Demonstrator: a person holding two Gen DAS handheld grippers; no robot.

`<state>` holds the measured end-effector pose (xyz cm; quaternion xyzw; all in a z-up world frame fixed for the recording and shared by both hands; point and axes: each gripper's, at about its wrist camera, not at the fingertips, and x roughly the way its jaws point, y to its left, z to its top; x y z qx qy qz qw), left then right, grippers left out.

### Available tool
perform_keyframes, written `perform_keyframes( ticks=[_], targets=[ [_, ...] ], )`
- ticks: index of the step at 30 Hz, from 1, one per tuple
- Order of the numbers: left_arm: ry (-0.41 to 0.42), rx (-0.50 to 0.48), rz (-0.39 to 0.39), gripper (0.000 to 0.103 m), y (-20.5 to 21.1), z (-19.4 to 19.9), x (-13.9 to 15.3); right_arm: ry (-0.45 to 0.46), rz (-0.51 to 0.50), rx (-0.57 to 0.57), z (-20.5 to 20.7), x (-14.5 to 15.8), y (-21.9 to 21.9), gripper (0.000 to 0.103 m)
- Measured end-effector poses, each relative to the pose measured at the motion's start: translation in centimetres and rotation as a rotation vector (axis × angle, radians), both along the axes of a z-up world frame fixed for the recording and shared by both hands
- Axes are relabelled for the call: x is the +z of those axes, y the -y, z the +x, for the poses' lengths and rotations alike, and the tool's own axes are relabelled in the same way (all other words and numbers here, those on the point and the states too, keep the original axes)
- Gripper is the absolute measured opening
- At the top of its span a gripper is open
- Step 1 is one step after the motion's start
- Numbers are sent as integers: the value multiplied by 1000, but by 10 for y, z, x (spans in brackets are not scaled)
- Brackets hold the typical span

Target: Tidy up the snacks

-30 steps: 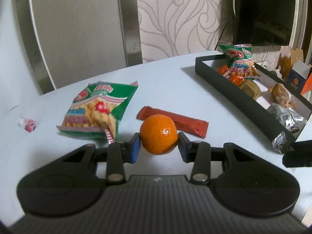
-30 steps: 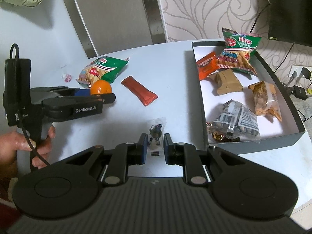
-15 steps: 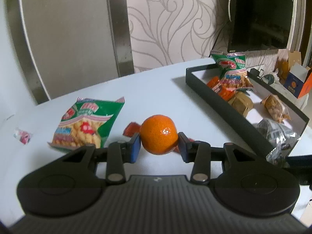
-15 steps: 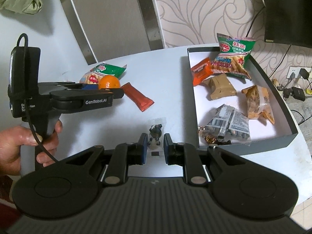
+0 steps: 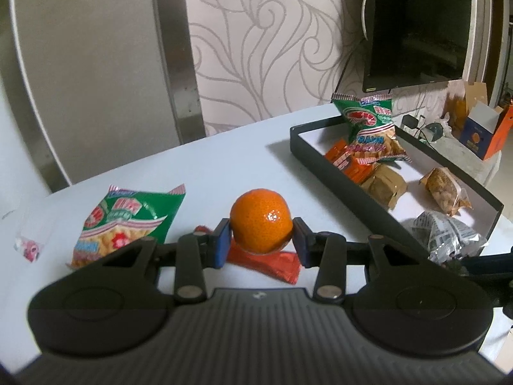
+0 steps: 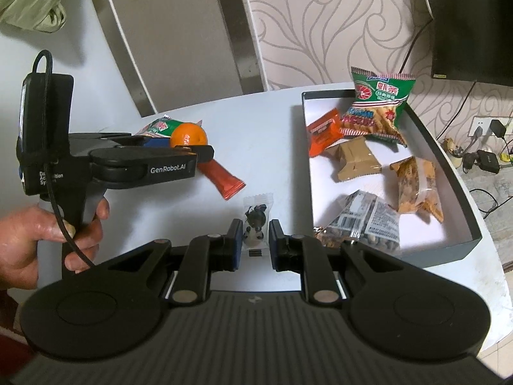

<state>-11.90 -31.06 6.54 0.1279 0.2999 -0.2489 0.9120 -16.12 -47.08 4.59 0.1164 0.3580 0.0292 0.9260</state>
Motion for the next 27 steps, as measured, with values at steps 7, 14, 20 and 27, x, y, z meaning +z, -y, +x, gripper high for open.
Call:
perform_keyframes(
  ticks=[7,14,20,27],
  targets=[
    [12,-65,-3,44,32,9,5,13,2,-47,-1,2,15,20],
    [23,-158,-5,44,81,10,4,23,0,-133,-16,6,41,20],
    [27,-224,0,44,114,8,-3,17,-1,-219,-33,6,67,20],
    [23,-252,7,44,146,12,-13,10,-9,-265,-45,7,87,20]
  ],
)
